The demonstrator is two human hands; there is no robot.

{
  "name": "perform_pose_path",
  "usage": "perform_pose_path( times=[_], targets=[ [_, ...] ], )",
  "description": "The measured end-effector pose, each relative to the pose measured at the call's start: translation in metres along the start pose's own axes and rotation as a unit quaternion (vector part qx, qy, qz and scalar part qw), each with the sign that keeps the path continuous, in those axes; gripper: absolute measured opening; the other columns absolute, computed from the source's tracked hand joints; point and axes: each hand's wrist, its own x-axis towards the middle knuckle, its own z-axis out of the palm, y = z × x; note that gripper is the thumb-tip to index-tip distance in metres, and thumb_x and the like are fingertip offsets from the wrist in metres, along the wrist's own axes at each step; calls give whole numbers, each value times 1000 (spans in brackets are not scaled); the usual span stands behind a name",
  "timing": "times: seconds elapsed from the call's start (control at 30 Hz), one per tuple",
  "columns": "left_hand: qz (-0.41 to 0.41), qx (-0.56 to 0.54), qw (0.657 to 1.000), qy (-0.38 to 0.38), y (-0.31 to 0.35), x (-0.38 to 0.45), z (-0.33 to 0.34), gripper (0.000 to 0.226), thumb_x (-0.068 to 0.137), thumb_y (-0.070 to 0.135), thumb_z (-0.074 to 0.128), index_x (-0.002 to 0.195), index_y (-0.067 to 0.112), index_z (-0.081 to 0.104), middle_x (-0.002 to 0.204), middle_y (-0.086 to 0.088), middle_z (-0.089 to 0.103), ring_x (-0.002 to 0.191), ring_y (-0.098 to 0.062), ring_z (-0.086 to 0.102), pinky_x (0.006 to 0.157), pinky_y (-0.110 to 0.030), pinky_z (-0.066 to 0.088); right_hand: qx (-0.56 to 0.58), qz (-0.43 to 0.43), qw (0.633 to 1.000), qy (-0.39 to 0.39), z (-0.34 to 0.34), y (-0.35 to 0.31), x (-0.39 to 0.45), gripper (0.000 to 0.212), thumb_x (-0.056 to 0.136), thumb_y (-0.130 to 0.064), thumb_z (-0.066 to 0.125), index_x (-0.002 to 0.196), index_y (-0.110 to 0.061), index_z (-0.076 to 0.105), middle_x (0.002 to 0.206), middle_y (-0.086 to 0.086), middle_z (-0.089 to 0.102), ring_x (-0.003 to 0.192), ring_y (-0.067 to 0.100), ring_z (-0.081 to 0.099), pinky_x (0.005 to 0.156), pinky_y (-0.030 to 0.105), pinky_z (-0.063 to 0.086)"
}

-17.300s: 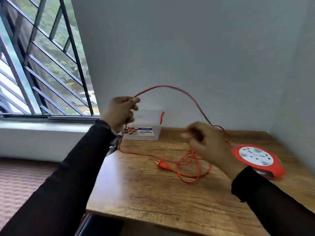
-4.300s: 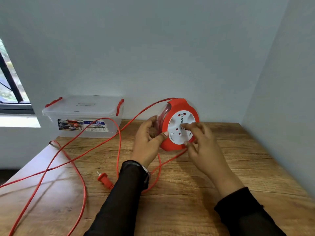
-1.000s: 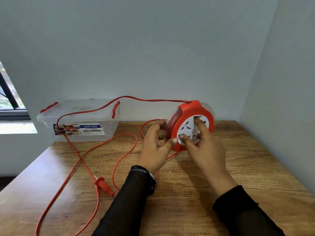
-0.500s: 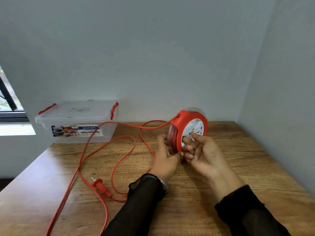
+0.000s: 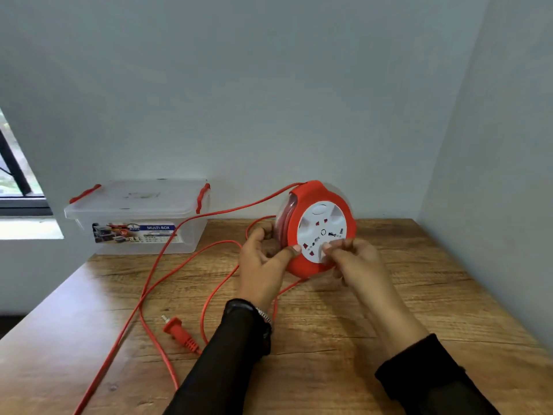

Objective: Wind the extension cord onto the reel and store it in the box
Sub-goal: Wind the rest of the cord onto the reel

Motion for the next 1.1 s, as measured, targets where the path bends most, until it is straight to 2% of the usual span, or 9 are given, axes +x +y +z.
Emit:
perform_pose_path(
  times=[0.13, 0.3, 0.37, 0.5, 0.6, 0.67, 0.77, 0.97, 1.1],
  targets=[
    [32, 48, 998, 13, 8, 2, -10, 32, 61, 8, 76, 89, 22, 68, 80, -3, 66, 74, -16, 60, 71, -35, 55, -296, -283, 912, 11, -2, 7, -3, 46, 80, -22, 68, 121, -28, 49, 119, -4, 55, 105, 16, 55, 82, 32, 48],
    [36, 64, 997, -6, 16, 1, -16, 33, 60, 10, 75, 91, 17, 72, 88, -6, 70, 80, -18, 64, 78, -43, 57, -394, -290, 866, -109, 1, 19, 2, 65, 90, -29, 55, 140, -52, 21, 139, -1, 39, 126, 20, 39, 100, 36, 41],
    [54, 88, 994, -44, 19, 1, -17, 38, 61, 6, 76, 98, 10, 70, 75, 10, 70, 70, -6, 63, 68, -28, 58, -418, -283, 855, -118, 0, 23, 6, 64, 93, -28, 50, 143, -49, 17, 139, 2, 38, 128, 22, 32, 107, 39, 33],
    [71, 111, 988, -84, 16, 0, -14, 43, 67, -8, 77, 105, 9, 65, 49, 19, 49, 52, 1, 45, 57, -9, 42, -420, -302, 853, -69, -4, 24, 10, 59, 89, -20, 53, 139, -43, 34, 129, 4, 47, 115, 24, 37, 100, 41, 35],
    [65, 130, 985, -95, 12, -2, -10, 45, 74, -9, 73, 106, 20, 60, 64, 21, 58, 62, 5, 57, 63, -10, 49, -444, -331, 832, -11, -6, 24, 13, 57, 85, -21, 58, 134, -43, 41, 120, 2, 56, 105, 25, 45, 89, 40, 40],
    [64, 142, 983, -96, 6, -2, -7, 47, 76, -1, 74, 106, 31, 60, 85, 8, 61, 79, -6, 63, 73, -26, 58, -465, -340, 817, 30, -7, 23, 13, 56, 83, -29, 62, 133, -43, 41, 112, 2, 62, 100, 26, 51, 84, 38, 40],
    [51, 125, 986, -95, 0, -2, -3, 47, 78, -2, 71, 107, 33, 59, 102, -11, 66, 93, -25, 67, 80, -41, 60, -429, -348, 830, 77, -8, 19, 10, 55, 82, -35, 65, 134, -37, 45, 103, 4, 69, 92, 29, 59, 80, 37, 43],
    [-5, 102, 988, -118, -8, -2, 1, 47, 84, -8, 63, 110, 29, 50, 108, -9, 67, 94, -12, 69, 82, -30, 58, -360, -291, 880, 110, -2, 17, 0, 60, 83, -52, 60, 137, -36, 41, 105, 4, 69, 88, 27, 63, 70, 32, 46],
    [-41, 98, 987, -118, -13, -1, 1, 43, 83, -6, 65, 112, 19, 48, 105, -19, 67, 95, -28, 68, 86, -47, 58, -253, -195, 943, 90, 4, 17, -2, 66, 78, -58, 62, 137, -37, 40, 107, 5, 69, 92, 25, 65, 71, 34, 53]
  ],
)
